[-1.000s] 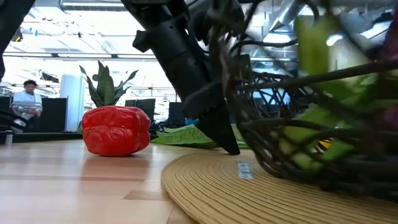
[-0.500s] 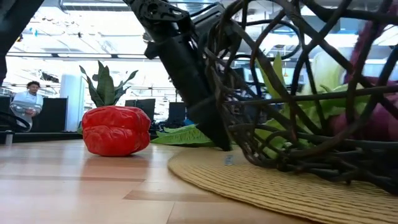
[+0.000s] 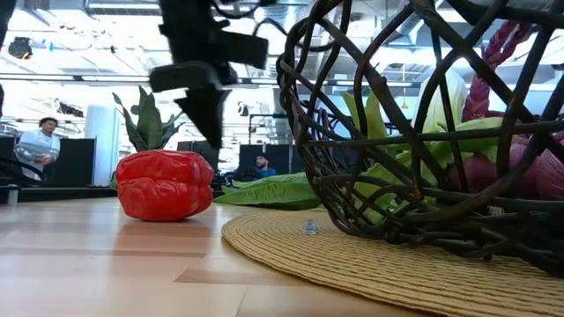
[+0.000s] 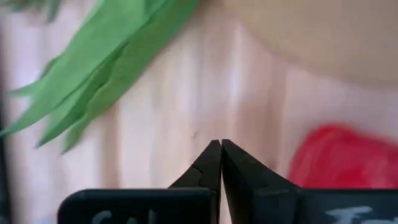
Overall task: Build produce basket
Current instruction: Put the green leaf lettuce into the black basket
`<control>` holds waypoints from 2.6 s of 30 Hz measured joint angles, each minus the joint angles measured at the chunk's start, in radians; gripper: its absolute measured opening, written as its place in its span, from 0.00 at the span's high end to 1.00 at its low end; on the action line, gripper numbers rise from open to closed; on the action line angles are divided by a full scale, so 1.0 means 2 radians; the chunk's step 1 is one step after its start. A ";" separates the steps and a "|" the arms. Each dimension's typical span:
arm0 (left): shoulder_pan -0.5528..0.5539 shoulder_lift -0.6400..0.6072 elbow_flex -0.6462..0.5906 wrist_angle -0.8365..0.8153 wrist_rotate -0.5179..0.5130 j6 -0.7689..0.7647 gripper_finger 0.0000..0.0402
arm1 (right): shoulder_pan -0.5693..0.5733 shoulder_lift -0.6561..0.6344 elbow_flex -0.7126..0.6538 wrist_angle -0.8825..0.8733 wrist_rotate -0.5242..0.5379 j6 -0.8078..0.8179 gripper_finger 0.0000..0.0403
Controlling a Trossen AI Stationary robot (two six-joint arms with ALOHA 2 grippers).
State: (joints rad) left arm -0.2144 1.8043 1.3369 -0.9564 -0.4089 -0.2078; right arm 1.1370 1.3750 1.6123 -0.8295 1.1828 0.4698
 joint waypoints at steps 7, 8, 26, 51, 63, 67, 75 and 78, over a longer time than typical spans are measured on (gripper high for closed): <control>0.009 -0.021 0.000 -0.033 -0.055 -0.011 1.00 | -0.023 -0.013 0.000 -0.004 -0.003 -0.018 0.91; 0.014 -0.020 0.000 -0.035 -0.050 -0.004 1.00 | -0.028 -0.018 0.000 -0.004 -0.003 -0.025 0.90; 0.098 -0.021 0.001 0.004 -0.089 0.327 0.65 | -0.172 -0.109 0.000 -0.012 -0.017 -0.082 0.53; 0.175 0.001 0.002 0.148 0.045 0.574 0.48 | -0.179 -0.119 0.000 -0.010 -0.074 -0.091 0.53; 0.169 0.096 0.001 0.229 -0.111 0.642 0.48 | -0.179 -0.118 0.000 0.001 -0.107 -0.090 0.55; 0.172 0.112 0.002 0.238 -0.081 0.636 0.48 | -0.179 -0.117 0.000 0.000 -0.109 -0.090 0.56; 0.170 0.134 0.004 0.232 -0.064 0.615 0.48 | -0.179 -0.117 0.000 0.000 -0.109 -0.090 0.56; 0.170 0.134 0.004 0.237 -0.065 0.602 0.49 | -0.179 -0.117 0.000 0.000 -0.109 -0.090 0.56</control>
State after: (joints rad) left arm 0.1249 2.0724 1.3449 -0.4831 -0.5399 0.9956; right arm 0.7784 1.1408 1.6127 -0.8291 0.9649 0.2890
